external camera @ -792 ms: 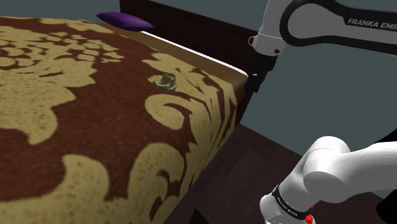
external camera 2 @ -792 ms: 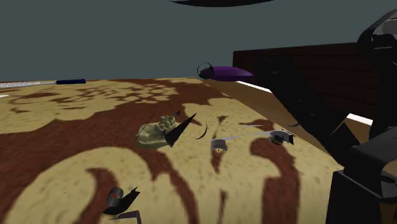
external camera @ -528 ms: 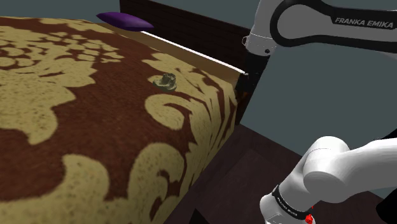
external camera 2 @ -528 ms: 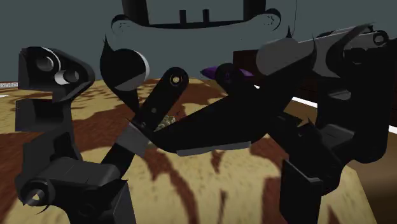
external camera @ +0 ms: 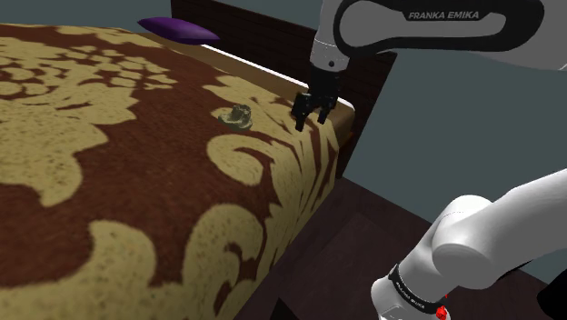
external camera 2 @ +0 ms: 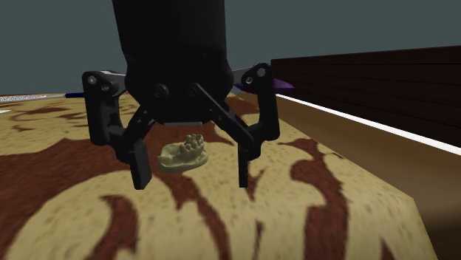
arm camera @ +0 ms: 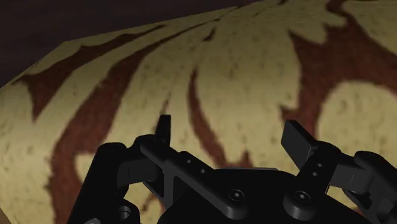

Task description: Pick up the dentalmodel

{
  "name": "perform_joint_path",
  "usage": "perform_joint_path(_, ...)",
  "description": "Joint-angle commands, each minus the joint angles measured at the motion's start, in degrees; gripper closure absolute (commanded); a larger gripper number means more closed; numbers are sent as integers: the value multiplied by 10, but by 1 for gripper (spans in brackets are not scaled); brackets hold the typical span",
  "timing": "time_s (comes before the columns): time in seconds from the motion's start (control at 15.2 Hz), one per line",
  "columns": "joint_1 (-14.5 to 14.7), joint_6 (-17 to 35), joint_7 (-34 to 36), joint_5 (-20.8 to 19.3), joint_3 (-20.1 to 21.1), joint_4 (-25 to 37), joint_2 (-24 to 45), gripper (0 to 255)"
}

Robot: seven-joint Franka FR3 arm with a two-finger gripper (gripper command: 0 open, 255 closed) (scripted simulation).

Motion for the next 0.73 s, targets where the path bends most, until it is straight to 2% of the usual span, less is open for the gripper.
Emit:
perform_joint_path(0.0, -3, 16, 32, 1, 9, 31, 39, 0)
perform_joint_path(0.66, -10, 46, 179, -20, 32, 240, 247, 0)
